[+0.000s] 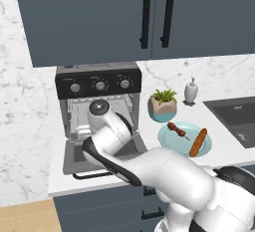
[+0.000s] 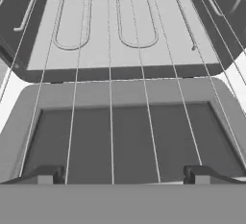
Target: Pick up the kebab skewer and baguette bread, and place them inside the toaster oven. Close the toaster oven door and start by setting the timer.
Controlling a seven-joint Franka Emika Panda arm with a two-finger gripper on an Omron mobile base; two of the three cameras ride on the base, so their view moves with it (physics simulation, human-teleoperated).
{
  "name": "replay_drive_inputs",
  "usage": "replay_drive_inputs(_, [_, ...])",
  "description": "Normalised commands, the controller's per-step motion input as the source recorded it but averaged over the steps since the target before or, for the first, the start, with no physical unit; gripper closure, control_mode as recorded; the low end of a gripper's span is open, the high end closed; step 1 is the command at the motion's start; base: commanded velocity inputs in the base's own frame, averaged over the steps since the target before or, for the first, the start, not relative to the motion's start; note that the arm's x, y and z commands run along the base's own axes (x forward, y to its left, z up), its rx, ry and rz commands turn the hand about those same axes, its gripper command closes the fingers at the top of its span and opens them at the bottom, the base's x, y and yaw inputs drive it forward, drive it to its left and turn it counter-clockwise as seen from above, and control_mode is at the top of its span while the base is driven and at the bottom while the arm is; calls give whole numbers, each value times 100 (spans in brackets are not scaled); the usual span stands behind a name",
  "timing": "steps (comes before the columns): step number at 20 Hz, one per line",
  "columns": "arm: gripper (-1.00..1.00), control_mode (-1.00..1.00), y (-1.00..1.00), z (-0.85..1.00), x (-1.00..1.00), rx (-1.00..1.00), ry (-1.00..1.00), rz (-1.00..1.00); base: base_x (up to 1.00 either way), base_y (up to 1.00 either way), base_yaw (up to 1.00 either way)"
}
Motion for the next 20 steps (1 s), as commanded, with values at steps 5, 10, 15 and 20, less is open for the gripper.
replay_drive_inputs(5, [-100, -100, -32, 59, -60, 0, 2, 0, 0, 0, 0])
replay_drive_inputs(10, [-100, -100, -58, 55, -32, 2, 0, 0, 0, 0, 0])
replay_drive_inputs(15, [-100, -100, -98, 14, -9, 5, 7, -2, 0, 0, 0])
replay_drive_inputs(20, [-100, -100, -100, 2, -2, 1, 12, -4, 0, 0, 0])
